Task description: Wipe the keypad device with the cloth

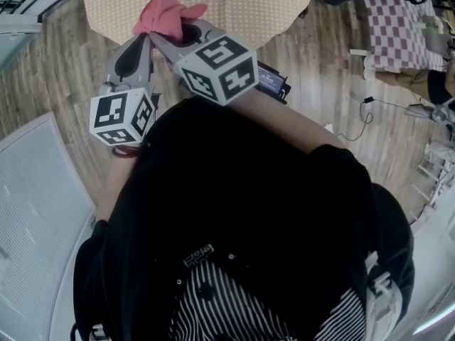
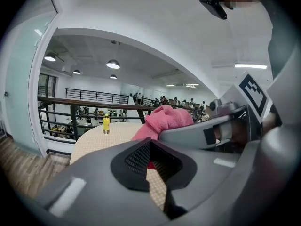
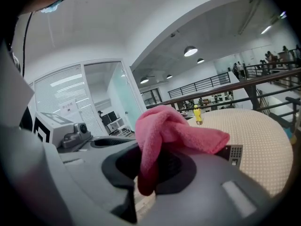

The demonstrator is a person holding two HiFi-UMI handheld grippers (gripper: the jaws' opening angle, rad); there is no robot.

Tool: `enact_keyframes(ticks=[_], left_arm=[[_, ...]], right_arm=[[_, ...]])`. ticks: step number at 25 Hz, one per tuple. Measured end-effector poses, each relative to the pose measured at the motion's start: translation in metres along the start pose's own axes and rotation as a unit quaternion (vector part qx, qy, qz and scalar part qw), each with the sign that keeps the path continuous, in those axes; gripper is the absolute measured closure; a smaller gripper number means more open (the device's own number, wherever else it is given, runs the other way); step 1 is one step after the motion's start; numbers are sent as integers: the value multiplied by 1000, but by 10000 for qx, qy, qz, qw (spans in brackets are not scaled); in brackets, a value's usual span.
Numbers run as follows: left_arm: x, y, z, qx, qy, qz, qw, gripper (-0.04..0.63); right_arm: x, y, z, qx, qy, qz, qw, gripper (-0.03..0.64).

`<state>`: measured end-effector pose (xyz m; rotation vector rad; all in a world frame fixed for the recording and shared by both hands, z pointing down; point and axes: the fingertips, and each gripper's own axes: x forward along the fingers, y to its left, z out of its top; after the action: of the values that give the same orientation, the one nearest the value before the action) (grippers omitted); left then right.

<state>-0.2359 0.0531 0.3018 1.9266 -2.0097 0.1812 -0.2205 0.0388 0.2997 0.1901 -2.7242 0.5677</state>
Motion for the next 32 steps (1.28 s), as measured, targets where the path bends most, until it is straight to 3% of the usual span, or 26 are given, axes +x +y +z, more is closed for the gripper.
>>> enact_keyframes(ticks=[7,16,20,32], left_arm=[[56,-10,18,-10,54,240,9997,594],[122,-40,36,107,192,228,9995,594],[123,-46,29,264,309,46,9992,592],[142,-47,33,223,377,7,9990,594]], right_arm=[[1,-59,24,70,-10,267,9996,555],[-12,-132,46,279,-134,354,9989,554],[-6,-132,49,317,-275,447,9981,554],[-6,-142,56,367,-361,463,9976,555]])
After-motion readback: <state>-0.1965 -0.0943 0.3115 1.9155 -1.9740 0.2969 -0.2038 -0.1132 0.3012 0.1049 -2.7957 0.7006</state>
